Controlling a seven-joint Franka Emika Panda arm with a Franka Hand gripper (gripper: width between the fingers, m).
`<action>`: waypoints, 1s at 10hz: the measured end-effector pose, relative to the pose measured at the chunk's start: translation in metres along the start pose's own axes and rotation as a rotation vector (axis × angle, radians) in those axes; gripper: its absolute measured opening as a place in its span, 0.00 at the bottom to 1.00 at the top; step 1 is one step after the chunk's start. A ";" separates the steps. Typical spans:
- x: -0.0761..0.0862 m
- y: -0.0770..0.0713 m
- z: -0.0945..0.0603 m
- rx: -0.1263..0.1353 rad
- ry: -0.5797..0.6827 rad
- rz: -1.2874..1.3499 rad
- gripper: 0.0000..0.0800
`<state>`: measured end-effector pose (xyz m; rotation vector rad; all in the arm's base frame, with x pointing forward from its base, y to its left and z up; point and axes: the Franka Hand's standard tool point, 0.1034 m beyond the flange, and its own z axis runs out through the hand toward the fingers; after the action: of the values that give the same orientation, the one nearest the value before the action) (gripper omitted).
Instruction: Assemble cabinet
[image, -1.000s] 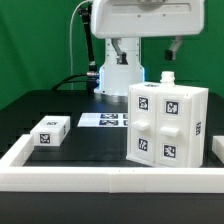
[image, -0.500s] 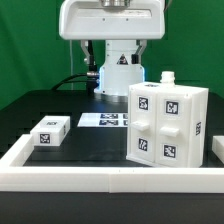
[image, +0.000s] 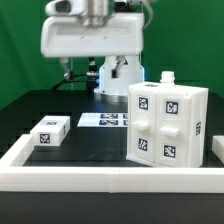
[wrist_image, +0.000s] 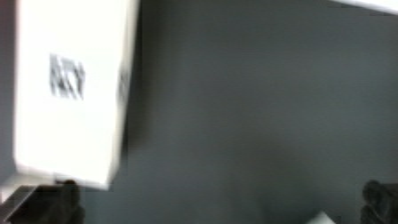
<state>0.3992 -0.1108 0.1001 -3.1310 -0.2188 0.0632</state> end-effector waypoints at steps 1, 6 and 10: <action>-0.005 0.015 0.017 0.022 -0.029 0.015 1.00; -0.006 0.019 0.023 0.018 -0.030 0.020 1.00; 0.007 0.060 0.048 -0.002 -0.071 0.029 1.00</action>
Offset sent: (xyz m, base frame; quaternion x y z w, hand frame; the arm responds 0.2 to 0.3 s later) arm 0.0000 0.0000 0.0000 0.0000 0.0000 0.0000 1.0000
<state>0.4129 -0.1695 0.0516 -3.1370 -0.1734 0.1739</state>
